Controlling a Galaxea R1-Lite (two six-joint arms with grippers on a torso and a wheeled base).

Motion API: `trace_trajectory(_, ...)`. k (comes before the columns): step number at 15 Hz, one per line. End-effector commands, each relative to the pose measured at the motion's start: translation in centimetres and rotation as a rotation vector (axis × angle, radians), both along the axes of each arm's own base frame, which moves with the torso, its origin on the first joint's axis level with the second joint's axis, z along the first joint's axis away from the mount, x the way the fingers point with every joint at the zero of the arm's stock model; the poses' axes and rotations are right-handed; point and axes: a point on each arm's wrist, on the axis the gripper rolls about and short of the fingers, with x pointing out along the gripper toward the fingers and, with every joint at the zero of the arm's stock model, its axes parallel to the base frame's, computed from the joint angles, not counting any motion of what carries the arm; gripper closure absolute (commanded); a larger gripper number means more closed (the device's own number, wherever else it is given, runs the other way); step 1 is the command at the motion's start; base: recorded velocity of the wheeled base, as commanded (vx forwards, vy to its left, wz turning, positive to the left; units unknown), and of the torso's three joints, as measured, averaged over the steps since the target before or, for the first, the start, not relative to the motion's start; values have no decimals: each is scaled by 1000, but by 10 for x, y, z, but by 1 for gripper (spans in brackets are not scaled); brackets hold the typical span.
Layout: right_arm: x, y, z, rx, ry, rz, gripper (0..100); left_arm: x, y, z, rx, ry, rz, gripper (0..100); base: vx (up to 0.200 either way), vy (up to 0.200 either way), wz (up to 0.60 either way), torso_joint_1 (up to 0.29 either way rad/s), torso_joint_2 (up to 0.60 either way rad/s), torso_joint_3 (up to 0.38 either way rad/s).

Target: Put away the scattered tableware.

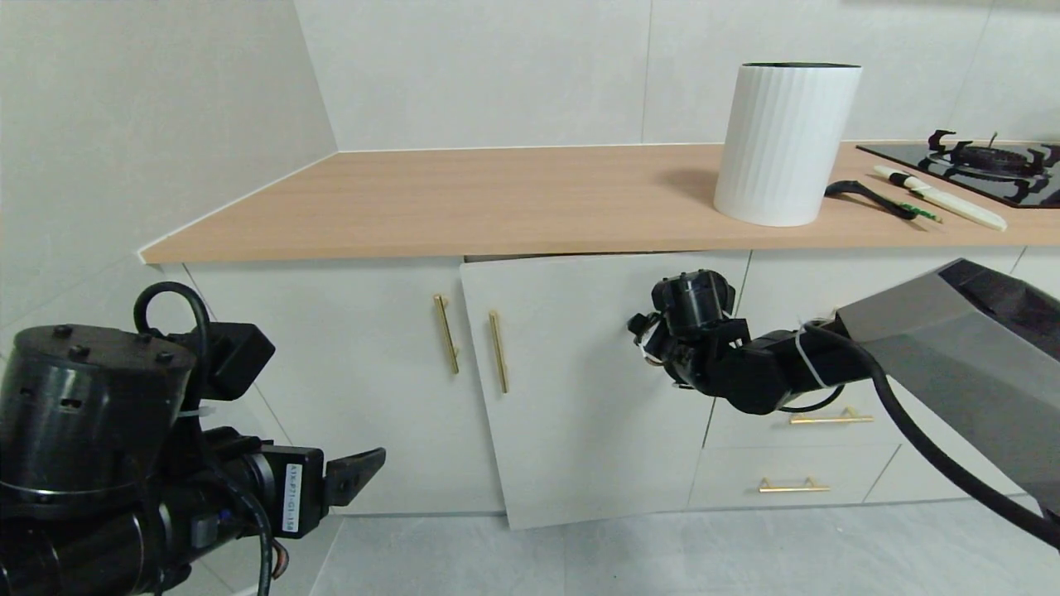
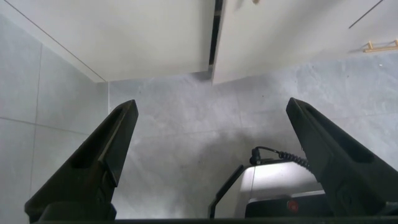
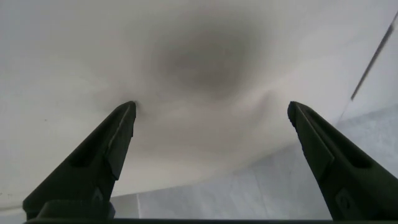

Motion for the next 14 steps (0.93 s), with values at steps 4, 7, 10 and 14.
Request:
trace_trajectory(4,14,0,-12,-26,-13,-67,0,0,0,0,0,0,0,0,0,0,0,0,0,0)
trace_trajectory(7,16,-1,-12,-30,-21,-87,0,1,-1,1,-7,-4,3,0,0,0,0,0,0,0)
trace_trajectory(10,16,-1,-12,-32,-21,-87,0,1,-1,1,-12,-15,2,0,0,0,0,0,0,0)
trace_trajectory(14,0,-7,1,-26,-6,-53,0,3,-1,0,-9,-10,4,0,0,0,0,0,0,0)
